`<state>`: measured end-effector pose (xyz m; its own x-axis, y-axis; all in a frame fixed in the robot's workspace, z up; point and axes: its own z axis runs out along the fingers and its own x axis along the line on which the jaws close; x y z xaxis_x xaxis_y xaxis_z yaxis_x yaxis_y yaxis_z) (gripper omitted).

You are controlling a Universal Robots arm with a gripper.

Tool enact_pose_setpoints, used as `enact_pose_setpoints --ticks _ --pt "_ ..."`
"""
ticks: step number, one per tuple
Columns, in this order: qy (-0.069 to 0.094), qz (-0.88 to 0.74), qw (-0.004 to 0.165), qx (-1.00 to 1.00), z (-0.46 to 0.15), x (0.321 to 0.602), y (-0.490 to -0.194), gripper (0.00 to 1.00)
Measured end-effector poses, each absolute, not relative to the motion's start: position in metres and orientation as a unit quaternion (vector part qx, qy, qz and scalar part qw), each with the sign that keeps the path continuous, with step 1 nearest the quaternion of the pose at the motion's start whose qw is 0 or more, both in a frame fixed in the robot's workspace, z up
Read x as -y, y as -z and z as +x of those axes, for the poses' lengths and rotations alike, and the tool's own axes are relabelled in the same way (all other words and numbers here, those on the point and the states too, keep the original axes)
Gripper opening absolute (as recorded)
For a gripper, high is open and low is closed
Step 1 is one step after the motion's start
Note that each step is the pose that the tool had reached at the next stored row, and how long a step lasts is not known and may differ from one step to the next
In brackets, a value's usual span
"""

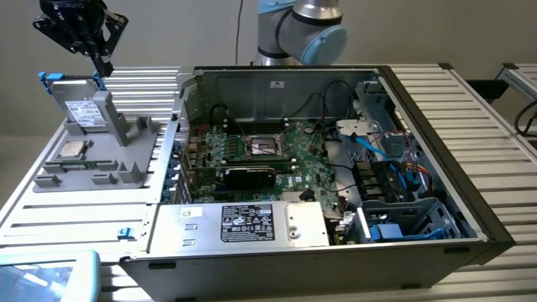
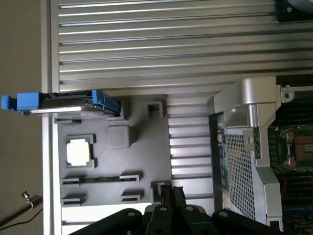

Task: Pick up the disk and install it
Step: 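Reach for the disk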

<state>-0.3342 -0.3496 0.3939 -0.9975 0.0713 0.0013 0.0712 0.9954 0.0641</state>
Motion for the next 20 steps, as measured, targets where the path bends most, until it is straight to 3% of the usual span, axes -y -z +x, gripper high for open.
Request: enact_pose_setpoints --ticks 20 --pt "-0.032 0.036 -0.004 -0.999 -0.394 0.319 -0.394 0.11"
